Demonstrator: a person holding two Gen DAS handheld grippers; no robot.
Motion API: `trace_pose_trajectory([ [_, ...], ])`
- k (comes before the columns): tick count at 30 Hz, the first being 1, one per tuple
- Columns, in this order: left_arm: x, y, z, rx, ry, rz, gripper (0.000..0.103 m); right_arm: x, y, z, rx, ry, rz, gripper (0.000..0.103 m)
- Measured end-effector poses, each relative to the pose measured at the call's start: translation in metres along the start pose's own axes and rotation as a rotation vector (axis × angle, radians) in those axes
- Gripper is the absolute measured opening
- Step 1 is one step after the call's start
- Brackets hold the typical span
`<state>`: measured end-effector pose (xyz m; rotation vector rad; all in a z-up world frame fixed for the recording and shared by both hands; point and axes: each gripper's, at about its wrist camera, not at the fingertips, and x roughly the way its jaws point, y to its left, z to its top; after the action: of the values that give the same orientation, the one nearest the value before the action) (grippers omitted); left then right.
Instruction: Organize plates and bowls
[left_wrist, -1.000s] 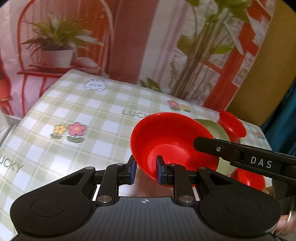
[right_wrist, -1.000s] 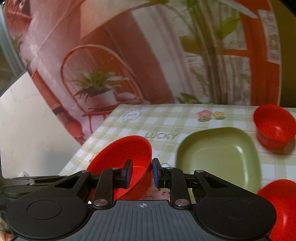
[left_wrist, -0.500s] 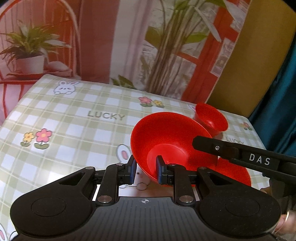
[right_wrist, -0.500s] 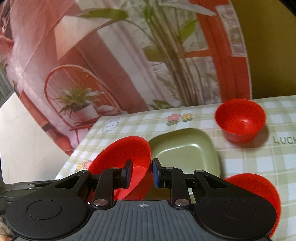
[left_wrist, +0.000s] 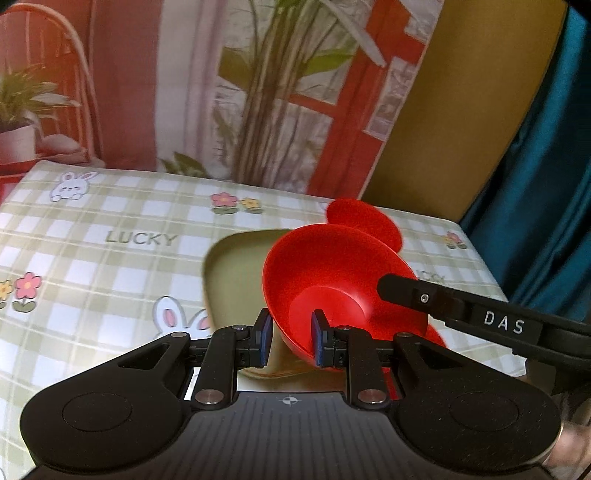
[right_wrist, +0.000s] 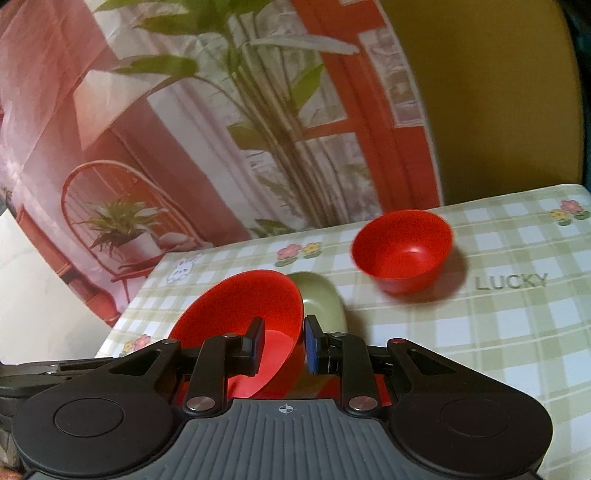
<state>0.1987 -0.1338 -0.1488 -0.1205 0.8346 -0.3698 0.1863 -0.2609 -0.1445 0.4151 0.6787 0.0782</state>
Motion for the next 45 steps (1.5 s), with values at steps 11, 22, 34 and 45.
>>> trace_pose_trajectory([
  [11,0.008,-0.028,-0.008,0.042,0.023,-0.064,0.023,-0.024,-0.025,-0.009,0.013,0.005,-0.060,0.022],
  [22,0.020,-0.050,-0.020,0.090,0.064,-0.108,0.023,-0.039,-0.051,-0.019,0.038,0.005,-0.110,0.022],
  [34,0.028,-0.061,-0.030,0.127,0.092,-0.102,0.023,-0.036,-0.068,-0.029,0.055,0.027,-0.127,0.022],
  [45,0.035,-0.062,-0.035,0.151,0.110,-0.086,0.023,-0.031,-0.074,-0.036,0.052,0.049,-0.133,0.022],
])
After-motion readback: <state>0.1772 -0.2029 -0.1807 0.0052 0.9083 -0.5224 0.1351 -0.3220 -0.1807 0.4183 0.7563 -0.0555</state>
